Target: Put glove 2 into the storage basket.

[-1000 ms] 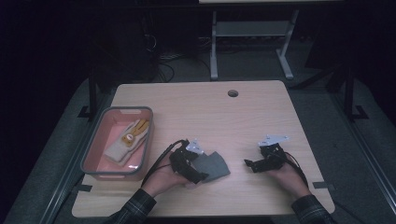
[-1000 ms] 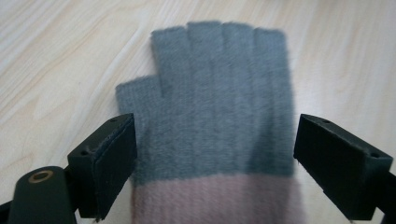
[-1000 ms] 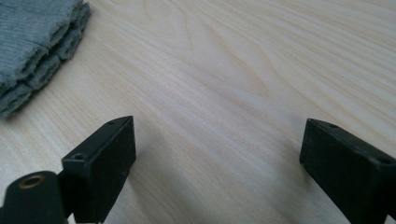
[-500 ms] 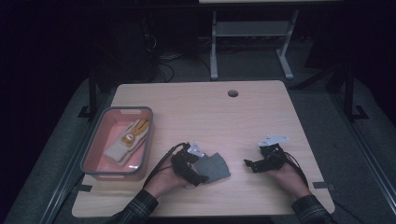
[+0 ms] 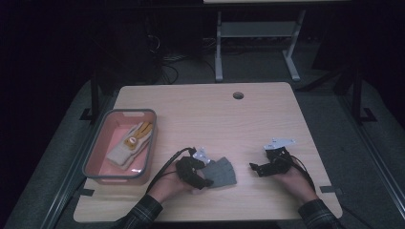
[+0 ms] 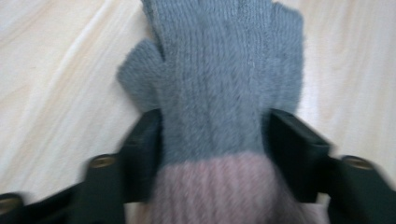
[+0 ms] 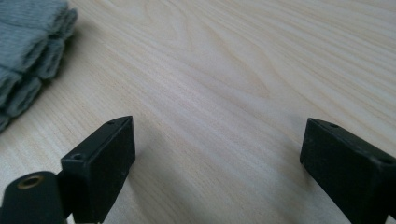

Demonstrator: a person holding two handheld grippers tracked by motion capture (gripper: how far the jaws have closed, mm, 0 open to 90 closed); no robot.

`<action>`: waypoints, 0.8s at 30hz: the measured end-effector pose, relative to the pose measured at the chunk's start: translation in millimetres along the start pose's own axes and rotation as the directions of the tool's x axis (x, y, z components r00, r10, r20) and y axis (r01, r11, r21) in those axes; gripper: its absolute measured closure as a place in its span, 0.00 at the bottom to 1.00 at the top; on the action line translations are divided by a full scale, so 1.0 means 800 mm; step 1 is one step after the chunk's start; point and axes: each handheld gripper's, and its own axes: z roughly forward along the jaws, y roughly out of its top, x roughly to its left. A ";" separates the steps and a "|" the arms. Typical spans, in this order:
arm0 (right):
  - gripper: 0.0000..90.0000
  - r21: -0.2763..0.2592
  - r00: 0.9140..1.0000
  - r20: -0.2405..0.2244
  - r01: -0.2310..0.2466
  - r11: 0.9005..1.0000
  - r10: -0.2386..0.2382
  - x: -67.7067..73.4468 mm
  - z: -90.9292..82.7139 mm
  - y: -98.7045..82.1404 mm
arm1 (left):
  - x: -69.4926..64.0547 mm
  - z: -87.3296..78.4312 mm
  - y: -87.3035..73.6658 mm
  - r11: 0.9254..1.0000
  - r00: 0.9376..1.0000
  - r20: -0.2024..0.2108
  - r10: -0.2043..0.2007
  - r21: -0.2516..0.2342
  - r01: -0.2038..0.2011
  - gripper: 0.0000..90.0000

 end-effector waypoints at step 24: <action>0.11 -0.001 1.000 -0.004 -0.002 1.000 0.002 0.000 0.000 0.000 | 0.008 -0.037 0.010 0.996 0.996 0.056 -0.067 -0.048 0.069 0.71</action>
